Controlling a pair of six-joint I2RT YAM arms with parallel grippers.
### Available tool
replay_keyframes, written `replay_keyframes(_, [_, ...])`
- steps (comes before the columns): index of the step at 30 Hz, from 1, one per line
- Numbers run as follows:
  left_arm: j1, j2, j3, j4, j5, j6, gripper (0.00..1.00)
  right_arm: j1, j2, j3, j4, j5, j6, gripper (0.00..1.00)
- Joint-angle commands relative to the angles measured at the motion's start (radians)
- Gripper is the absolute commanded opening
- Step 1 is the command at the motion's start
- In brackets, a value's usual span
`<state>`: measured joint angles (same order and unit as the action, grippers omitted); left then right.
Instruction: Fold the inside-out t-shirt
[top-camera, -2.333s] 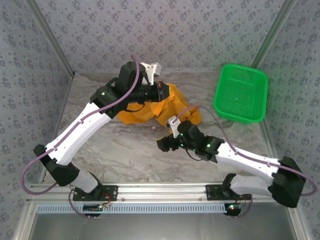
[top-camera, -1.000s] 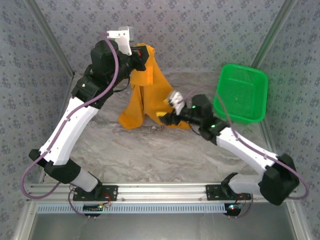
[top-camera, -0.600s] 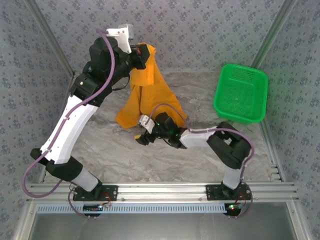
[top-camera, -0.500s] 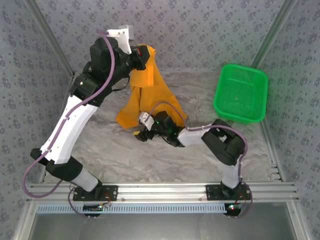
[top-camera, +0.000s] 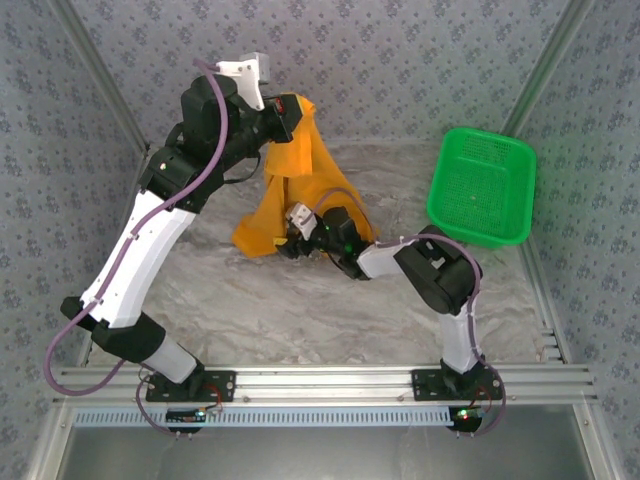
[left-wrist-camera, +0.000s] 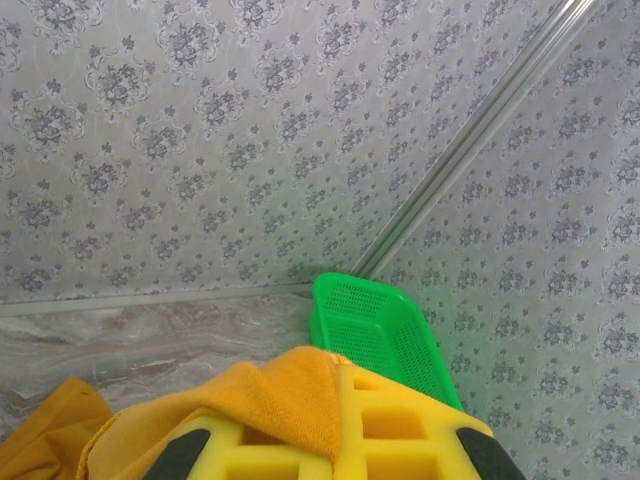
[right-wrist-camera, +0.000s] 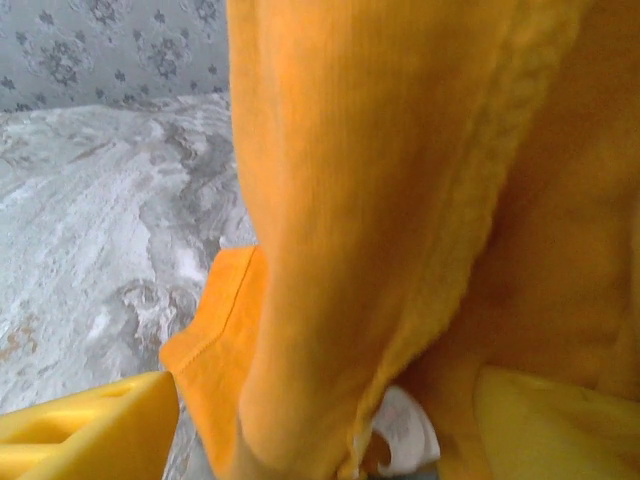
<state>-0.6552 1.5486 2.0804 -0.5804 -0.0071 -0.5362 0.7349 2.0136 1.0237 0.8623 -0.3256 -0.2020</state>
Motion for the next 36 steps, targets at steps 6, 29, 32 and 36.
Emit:
replay_keyframes(6, [0.003,-0.005,0.034,0.025,-0.057,0.046,0.0,0.013,0.001,-0.032,0.092,-0.071,-0.012,0.12])
replay_keyframes(29, [0.479,-0.196,-0.372,0.228,-0.161,-0.018,0.0,-0.342,-0.562,0.622,-1.122,0.371,-0.544,0.0])
replay_keyframes(32, [0.534,-0.106,-0.27,0.271,-0.137,0.065,0.0,-0.363,-0.366,0.901,-1.116,0.406,-0.606,0.0])
replay_keyframes(36, [0.581,0.014,-0.036,0.17,-0.13,0.052,0.0,-0.363,-0.197,1.247,-1.189,0.434,-0.622,0.0])
